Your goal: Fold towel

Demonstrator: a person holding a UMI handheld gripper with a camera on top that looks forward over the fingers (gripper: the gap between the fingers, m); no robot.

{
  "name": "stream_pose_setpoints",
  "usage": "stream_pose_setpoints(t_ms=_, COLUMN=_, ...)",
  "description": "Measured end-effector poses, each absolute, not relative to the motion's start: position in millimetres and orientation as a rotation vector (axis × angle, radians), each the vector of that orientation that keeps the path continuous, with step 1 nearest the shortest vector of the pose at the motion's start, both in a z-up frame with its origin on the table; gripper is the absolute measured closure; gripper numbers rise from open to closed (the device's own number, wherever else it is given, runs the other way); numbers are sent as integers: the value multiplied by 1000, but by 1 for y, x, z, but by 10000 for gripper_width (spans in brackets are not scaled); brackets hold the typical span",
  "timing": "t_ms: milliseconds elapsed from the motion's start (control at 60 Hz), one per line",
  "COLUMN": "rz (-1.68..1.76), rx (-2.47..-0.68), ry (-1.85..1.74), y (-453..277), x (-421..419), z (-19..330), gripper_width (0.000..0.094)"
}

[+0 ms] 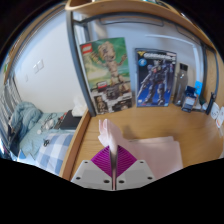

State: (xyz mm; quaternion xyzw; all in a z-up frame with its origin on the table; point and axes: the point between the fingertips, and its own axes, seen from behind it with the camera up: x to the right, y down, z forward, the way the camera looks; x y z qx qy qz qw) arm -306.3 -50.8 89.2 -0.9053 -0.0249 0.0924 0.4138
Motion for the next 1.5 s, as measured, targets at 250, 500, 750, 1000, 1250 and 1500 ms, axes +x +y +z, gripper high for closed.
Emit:
stream_pose_setpoints(t_ms=250, rz=113, rx=-2305, ry=63, y=-50, x=-164, z=90, gripper_width=902)
stream_pose_setpoints(t_ms=500, rz=-62, rx=-2412, ry=137, y=-64, x=-74, z=21, gripper_width=397)
stream_pose_setpoints(t_ms=750, rz=5, rx=-2277, ry=180, y=-82, x=-68, z=106, gripper_width=251)
stream_pose_setpoints(t_ms=1000, rz=61, rx=-2154, ry=136, y=-148, x=-62, z=217, gripper_width=157)
stream_pose_setpoints(t_ms=1250, rz=39, rx=-2101, ry=78, y=-238, x=-19, z=249, gripper_width=148)
stream_pose_setpoints(t_ms=1500, rz=41, rx=-2115, ry=92, y=-304, x=29, z=237, gripper_width=148)
